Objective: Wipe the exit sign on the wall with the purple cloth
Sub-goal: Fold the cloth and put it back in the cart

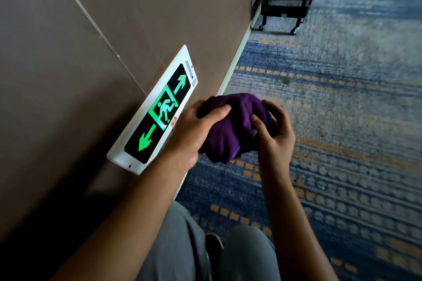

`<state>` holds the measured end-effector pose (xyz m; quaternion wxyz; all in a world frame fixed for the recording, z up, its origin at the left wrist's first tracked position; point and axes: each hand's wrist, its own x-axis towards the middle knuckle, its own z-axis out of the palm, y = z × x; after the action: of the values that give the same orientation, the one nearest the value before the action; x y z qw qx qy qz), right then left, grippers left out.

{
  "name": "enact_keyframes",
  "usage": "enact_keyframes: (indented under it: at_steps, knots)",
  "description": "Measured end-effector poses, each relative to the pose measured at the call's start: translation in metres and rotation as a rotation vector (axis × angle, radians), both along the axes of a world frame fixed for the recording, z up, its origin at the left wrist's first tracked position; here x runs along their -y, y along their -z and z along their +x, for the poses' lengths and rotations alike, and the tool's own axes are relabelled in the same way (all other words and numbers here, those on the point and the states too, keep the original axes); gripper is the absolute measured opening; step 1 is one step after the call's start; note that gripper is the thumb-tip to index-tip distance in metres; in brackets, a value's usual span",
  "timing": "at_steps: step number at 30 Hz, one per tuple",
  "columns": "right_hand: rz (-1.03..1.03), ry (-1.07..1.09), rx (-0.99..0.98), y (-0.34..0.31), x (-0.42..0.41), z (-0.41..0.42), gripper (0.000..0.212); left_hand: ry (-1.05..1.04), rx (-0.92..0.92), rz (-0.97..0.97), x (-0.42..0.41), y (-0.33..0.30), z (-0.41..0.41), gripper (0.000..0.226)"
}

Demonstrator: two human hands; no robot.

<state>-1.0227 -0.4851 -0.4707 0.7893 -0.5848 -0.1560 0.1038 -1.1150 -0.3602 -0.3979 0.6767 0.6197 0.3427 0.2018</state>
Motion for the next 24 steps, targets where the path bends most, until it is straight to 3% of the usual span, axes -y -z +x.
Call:
enact_keyframes:
  at_steps: [5,8,11,15,20,24]
  knots:
    - [-0.177,0.056,-0.190,0.012,0.042,-0.009,0.051,0.031,-0.104,-0.082,0.027,0.011,0.009,0.022]
    - [-0.263,0.124,-0.325,-0.001,0.077,-0.022,0.047,0.087,-0.139,-0.169,0.049,0.011,0.002,0.028]
    - [-0.357,0.108,-0.332,-0.031,0.106,-0.039,0.040,0.154,-0.127,-0.314,0.070,-0.006,-0.012,0.040]
    - [-0.447,0.035,-0.375,-0.086,0.133,-0.051,0.044,0.201,-0.171,-0.284,0.082,-0.054,-0.023,0.051]
    - [-0.370,-0.066,-0.579,-0.164,0.173,-0.046,0.060,0.367,-0.156,-0.211,0.106,-0.140,-0.017,0.047]
    - [-0.073,-0.204,-0.918,-0.226,0.202,-0.047,0.069,0.473,-0.093,-0.237,0.126,-0.203,-0.008,0.044]
